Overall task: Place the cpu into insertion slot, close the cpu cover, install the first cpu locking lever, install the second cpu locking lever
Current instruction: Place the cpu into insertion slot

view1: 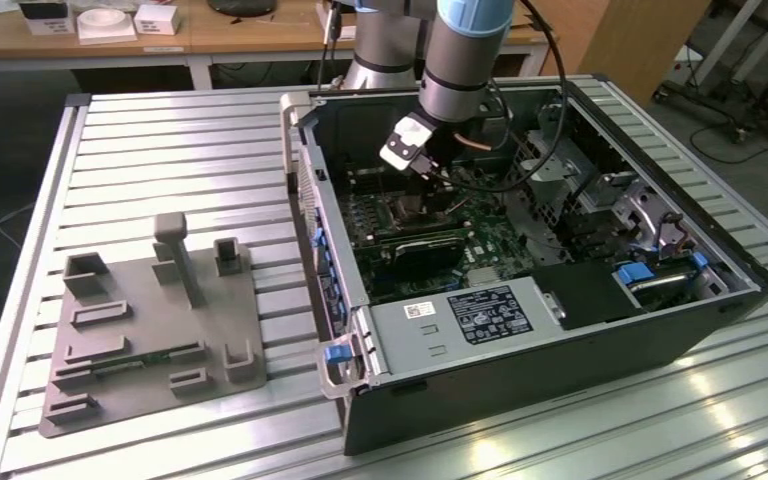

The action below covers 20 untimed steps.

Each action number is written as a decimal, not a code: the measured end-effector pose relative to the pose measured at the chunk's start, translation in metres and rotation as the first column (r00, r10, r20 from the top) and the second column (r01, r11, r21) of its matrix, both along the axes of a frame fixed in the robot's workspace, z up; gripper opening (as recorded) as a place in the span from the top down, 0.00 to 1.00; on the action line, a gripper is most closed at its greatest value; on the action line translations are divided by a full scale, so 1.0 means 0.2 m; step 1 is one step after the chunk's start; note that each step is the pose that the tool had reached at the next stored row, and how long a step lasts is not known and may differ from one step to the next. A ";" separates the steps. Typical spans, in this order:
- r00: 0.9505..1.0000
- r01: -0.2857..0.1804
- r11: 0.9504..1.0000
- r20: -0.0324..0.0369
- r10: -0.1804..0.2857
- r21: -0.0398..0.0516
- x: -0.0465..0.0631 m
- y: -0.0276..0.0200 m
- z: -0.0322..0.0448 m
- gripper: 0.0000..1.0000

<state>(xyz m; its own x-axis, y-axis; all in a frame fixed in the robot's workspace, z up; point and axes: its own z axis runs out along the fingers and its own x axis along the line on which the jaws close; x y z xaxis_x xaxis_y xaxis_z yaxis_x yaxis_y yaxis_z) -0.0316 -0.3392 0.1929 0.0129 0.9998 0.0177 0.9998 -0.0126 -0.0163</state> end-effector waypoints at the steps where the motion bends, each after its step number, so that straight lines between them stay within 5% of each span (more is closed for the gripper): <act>1: 1.000 0.000 1.000 0.000 0.000 0.000 0.00 0.000 -0.001 0.46; 20: 1.000 -0.009 1.000 0.000 0.009 0.000 0.01 0.000 -0.003 0.46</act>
<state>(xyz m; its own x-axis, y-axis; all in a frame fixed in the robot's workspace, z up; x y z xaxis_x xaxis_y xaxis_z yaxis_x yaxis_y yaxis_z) -0.0300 -0.3392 0.1923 0.0039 0.9998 0.0180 0.9999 -0.0036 -0.0161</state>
